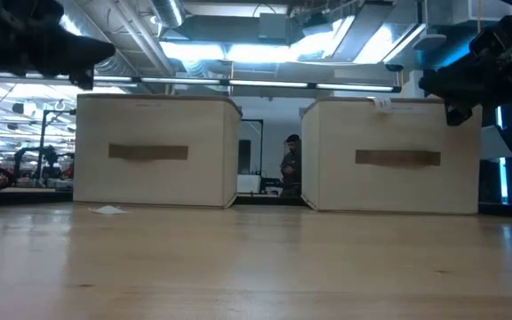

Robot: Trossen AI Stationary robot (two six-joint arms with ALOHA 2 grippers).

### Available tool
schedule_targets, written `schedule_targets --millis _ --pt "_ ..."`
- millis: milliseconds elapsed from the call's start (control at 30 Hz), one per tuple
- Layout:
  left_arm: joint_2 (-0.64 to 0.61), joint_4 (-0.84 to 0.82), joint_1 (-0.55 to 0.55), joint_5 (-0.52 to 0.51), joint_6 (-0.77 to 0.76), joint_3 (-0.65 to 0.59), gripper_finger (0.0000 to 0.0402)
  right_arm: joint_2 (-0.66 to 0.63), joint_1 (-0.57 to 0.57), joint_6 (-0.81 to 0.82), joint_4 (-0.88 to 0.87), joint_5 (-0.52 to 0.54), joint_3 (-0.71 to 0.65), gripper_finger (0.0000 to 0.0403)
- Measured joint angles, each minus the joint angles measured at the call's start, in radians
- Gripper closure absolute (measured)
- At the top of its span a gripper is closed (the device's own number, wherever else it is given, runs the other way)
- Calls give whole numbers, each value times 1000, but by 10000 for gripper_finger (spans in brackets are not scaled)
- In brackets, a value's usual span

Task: Sort clothes
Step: Return to Home Position

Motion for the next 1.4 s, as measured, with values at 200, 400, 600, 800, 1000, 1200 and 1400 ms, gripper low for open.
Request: schedule_targets --millis 200,400,600,800,1000,1200,1400 --pt "-40 109 0 -19 -48 -121 399 0 0 0 0 1 -1 391" --pt "-50 39 -1 -50 19 -121 399 0 0 0 1 1 -1 391" --pt "-43 36 1 -56 24 -121 396 0 0 -1 2 1 -2 391" --pt "-43 34 1 -56 25 -121 400 0 0 -1 3 1 -2 391" --pt "-43 34 1 -56 29 -121 395 0 0 -1 3 1 -2 391" --pt "-43 34 1 -56 26 -121 400 0 0 -1 3 1 -2 391" --pt "-43 33 1 -56 23 -121 395 0 0 -1 3 1 -2 391"
